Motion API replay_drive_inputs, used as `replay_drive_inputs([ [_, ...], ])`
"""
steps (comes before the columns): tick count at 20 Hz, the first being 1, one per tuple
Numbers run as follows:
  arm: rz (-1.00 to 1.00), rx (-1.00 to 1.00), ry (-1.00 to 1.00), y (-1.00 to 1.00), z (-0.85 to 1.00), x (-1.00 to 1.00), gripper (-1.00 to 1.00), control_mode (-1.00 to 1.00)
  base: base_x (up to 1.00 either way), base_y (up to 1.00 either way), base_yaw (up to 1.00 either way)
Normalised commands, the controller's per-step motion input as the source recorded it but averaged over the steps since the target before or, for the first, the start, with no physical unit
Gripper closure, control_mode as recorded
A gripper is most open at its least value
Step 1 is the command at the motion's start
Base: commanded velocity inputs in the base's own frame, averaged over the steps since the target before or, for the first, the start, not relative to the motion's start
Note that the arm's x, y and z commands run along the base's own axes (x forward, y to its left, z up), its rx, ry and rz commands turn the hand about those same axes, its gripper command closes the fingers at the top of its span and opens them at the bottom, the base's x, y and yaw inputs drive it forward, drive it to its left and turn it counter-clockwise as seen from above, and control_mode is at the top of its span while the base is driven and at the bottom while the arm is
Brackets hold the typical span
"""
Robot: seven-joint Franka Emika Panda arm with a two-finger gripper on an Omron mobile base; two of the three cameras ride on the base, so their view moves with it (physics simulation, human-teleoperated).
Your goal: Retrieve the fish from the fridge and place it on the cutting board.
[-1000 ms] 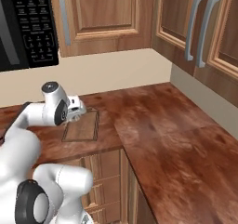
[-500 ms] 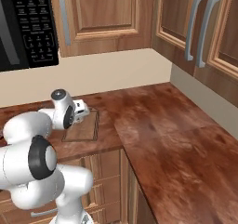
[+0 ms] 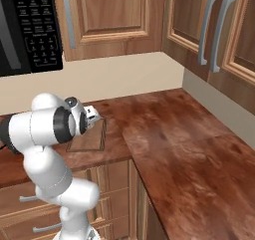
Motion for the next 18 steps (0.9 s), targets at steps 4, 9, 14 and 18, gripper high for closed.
replay_drive_inputs([
  [4, 0.00, 0.00, 0.00, 0.00, 0.00, 0.00, -1.00, -1.00, 0.00, 0.00, 0.00],
  [9, 0.00, 0.00, 0.00, 0.00, 0.00, -0.08, -1.00, -1.00, 0.00, 0.00, 0.00],
  [14, 0.00, 0.02, 0.00, 0.00, 0.26, -0.93, -1.00, -1.00, 0.00, 0.00, 0.00],
  [18, 0.00, 0.07, -0.02, 0.01, 0.90, -1.00, -1.00, -1.00, 0.00, 0.00, 0.00],
])
